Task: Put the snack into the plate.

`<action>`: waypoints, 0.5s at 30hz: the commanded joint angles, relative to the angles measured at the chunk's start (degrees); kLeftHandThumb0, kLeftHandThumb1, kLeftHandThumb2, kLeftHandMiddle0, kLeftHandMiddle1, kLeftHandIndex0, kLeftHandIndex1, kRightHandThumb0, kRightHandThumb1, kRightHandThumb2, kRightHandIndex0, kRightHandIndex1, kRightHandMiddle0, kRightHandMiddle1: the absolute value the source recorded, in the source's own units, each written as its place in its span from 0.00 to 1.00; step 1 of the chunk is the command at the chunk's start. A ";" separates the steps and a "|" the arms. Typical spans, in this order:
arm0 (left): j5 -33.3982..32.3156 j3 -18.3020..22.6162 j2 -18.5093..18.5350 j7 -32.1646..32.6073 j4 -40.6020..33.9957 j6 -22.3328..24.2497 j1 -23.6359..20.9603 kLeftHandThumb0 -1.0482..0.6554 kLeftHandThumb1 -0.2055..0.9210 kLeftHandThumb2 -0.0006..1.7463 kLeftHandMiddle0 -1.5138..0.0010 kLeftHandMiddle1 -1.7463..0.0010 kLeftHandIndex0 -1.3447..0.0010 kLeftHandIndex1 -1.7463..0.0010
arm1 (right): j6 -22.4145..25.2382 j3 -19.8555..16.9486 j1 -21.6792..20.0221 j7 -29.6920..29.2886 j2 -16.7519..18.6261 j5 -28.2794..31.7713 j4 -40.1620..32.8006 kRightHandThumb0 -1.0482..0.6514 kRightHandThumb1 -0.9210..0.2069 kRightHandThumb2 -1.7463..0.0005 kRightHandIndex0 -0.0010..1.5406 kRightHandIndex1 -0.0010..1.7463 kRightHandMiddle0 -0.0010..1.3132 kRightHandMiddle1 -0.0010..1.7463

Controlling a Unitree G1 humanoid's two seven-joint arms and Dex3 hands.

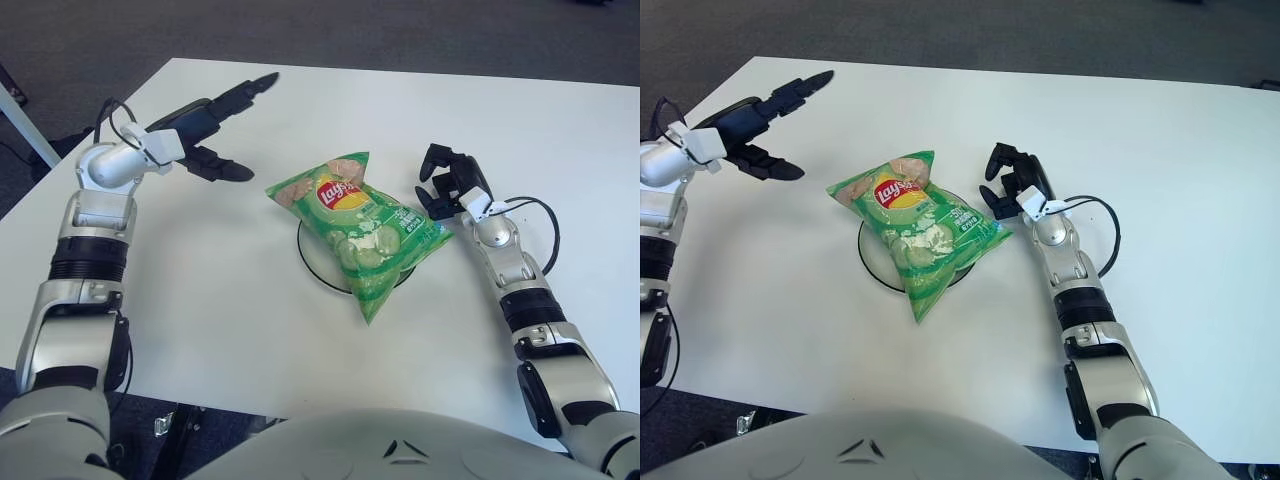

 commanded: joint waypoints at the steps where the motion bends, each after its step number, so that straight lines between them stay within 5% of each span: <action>1: -8.57 2.98 -3.92 -3.78 7.00 0.71 -4.19 0.00 1.00 0.28 1.00 1.00 1.00 0.99 | 3.28 1.25 4.37 1.39 0.37 -0.80 3.85 0.31 0.62 0.18 0.87 1.00 0.53 1.00; 6: -16.57 5.52 -5.76 -9.97 9.10 5.61 -5.12 0.00 1.00 0.30 1.00 1.00 1.00 1.00 | 3.52 1.19 4.42 1.50 0.43 -0.58 3.71 0.31 0.61 0.18 0.87 1.00 0.53 1.00; 9: -23.24 8.59 -7.76 -12.87 9.19 12.83 -4.90 0.00 1.00 0.31 1.00 1.00 1.00 1.00 | 3.67 1.12 4.51 1.68 0.50 -0.37 3.54 0.31 0.61 0.18 0.87 1.00 0.53 1.00; 15: -28.38 12.31 -10.22 -10.41 6.48 20.47 -3.95 0.00 1.00 0.35 1.00 1.00 1.00 1.00 | 4.02 1.09 4.57 1.86 0.49 -0.30 3.34 0.31 0.61 0.18 0.88 1.00 0.53 1.00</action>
